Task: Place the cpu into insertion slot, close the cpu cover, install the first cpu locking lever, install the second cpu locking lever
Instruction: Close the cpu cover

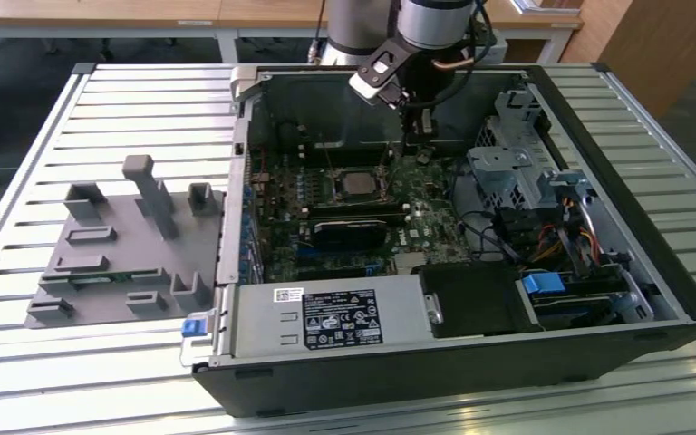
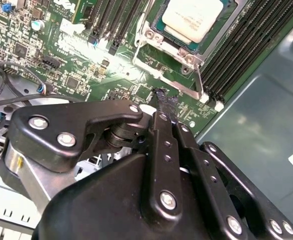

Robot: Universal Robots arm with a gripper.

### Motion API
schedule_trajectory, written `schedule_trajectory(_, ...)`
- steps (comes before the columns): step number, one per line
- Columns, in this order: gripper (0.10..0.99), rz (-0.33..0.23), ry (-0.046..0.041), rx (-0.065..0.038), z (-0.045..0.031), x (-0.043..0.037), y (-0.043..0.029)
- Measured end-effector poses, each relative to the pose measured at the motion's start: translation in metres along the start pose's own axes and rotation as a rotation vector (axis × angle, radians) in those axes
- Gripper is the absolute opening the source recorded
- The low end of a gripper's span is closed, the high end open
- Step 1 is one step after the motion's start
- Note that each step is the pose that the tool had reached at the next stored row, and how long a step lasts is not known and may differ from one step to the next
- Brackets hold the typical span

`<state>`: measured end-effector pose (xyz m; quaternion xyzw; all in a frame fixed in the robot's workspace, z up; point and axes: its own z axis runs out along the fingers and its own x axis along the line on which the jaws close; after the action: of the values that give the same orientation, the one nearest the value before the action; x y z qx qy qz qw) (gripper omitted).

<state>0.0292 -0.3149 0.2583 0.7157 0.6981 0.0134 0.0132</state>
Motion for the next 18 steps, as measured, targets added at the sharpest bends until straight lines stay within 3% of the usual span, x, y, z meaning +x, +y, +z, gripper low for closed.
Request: schedule_trajectory(18, 0.106, 0.0, 0.0, 0.0, 0.0036, -0.0002, -0.0081)
